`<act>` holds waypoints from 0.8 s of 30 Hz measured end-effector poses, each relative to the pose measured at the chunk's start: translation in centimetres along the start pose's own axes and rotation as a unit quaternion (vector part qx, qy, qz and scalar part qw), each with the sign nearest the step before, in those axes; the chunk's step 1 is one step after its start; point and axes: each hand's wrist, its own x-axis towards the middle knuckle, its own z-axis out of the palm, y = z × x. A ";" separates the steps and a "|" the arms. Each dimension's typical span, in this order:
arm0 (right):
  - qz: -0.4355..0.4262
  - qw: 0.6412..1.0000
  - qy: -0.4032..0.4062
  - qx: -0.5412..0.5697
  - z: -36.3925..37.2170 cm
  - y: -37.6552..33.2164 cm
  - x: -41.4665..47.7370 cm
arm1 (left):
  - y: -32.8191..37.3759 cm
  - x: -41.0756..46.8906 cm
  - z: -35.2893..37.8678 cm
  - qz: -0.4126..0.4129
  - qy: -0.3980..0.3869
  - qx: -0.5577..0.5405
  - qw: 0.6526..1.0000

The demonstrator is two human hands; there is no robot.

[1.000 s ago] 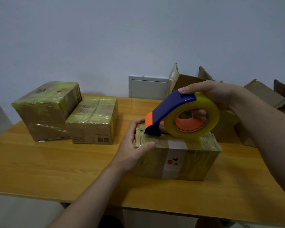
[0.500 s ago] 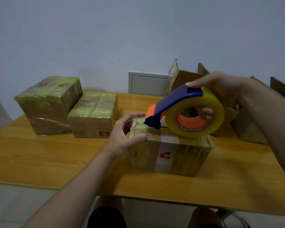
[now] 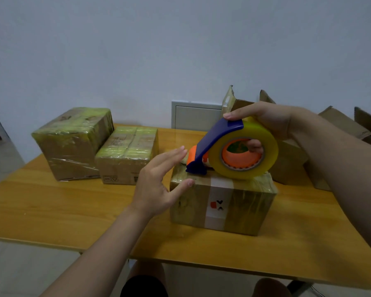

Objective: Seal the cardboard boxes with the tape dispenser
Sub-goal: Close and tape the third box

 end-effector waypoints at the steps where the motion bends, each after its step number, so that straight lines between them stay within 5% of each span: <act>1: 0.002 1.000 -0.004 -0.005 0.1 -0.2 0.2 | -0.1 -0.3 0.1 0.006 0.004 0.013 1.000; 8: 0.021 0.999 -0.023 -0.026 0.0 -0.7 1.2 | -0.9 -0.9 0.7 0.039 0.015 0.108 0.993; 24: 0.082 0.996 -0.016 0.030 -5.0 1.9 -3.3 | -2.5 -0.8 0.7 0.072 0.049 0.104 0.991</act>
